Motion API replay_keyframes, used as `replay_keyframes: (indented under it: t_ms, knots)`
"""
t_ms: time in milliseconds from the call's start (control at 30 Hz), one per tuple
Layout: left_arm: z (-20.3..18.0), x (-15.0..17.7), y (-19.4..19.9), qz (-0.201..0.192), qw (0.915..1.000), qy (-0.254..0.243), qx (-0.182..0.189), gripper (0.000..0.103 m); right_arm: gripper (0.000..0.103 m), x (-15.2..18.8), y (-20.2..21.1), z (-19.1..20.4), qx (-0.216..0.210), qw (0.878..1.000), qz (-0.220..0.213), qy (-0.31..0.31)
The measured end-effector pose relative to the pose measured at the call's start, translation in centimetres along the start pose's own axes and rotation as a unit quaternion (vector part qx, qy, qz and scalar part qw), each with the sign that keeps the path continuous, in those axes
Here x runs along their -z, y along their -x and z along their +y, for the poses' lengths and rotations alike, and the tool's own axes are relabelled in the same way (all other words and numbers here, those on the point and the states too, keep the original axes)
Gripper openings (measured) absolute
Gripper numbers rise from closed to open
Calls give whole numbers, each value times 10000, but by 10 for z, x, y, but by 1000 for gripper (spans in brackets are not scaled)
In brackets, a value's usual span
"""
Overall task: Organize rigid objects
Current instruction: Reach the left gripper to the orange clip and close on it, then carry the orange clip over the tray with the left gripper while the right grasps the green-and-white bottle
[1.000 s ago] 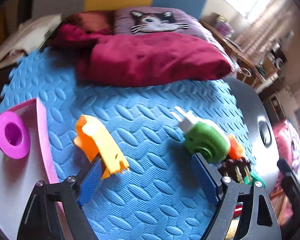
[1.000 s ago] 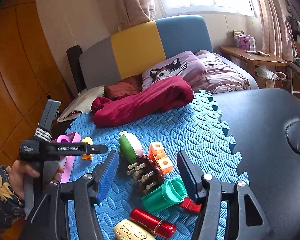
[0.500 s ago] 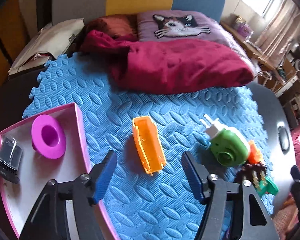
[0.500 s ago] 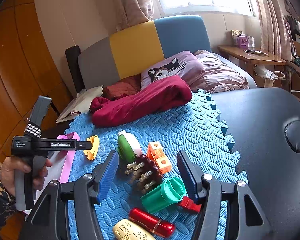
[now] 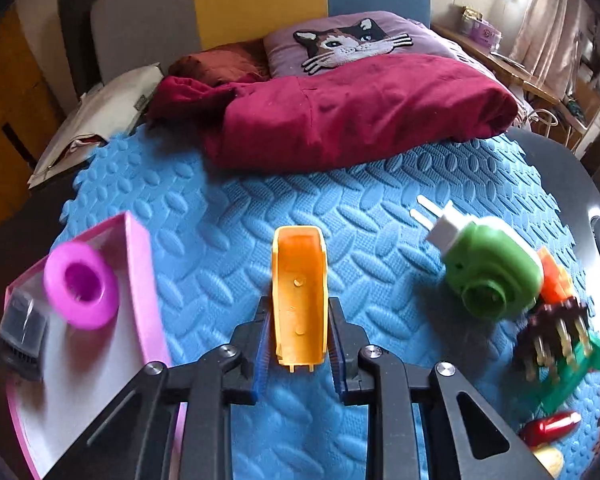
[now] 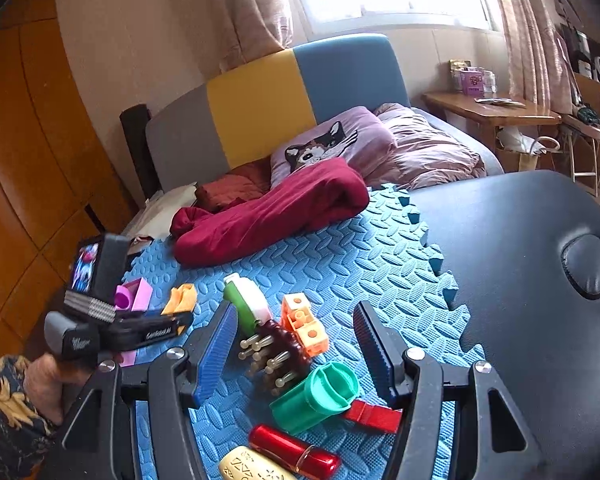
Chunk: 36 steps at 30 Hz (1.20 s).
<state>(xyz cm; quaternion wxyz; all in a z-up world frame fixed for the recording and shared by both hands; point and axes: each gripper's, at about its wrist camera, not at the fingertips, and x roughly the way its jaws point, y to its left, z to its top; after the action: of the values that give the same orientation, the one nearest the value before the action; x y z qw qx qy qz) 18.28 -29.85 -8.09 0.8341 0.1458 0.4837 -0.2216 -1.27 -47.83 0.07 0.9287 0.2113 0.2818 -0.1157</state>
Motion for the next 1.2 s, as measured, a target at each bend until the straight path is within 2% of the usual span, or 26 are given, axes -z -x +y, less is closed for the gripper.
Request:
replay_keyframes:
  t_ms: [133,267,500,600,733,867,933,1000,1033,1067,1100,1167,1200]
  knots:
    - [3,24,25,-149,9997,77,190,25,61,-1,-4,-10,-56,9996,94,-260]
    - [8,49,59,-384,9978,153,511,25,61,1,-8,-4,-105,9996,209,-165]
    - [22,85,114,-848,9933,53,785,25,61,0,-24,44,-446,9933,565,907]
    - [34,98,126,-926,9915,135,902,25,63,-11,-46,66,-489,9836,900,1484]
    - [54,114,139,-973,9895,365,1005,25,64,-24,-91,91,-150,9650,1470,2168]
    - [73,129,148,-1008,9882,572,998,25,66,-26,-132,103,289,9376,2060,2786]
    - [83,133,150,-1000,9874,709,1002,25,68,-21,-153,105,458,9214,2421,3006]
    - [94,138,150,-994,9862,859,1008,25,68,-15,-169,104,667,9103,2617,3136]
    - [98,140,151,-999,9859,903,991,25,68,-14,-175,103,731,9072,2689,3152]
    - [102,142,151,-1004,9856,955,970,25,61,-11,-181,103,813,9036,2785,3150]
    - [105,144,151,-1005,9853,992,964,25,48,-7,-183,106,877,9024,2813,3145]
    - [110,148,151,-1009,9845,1080,944,25,47,-5,-177,117,813,9079,2572,3209]
    - [112,150,152,-1006,9843,1113,930,25,42,-5,-171,122,689,9140,2434,3173]
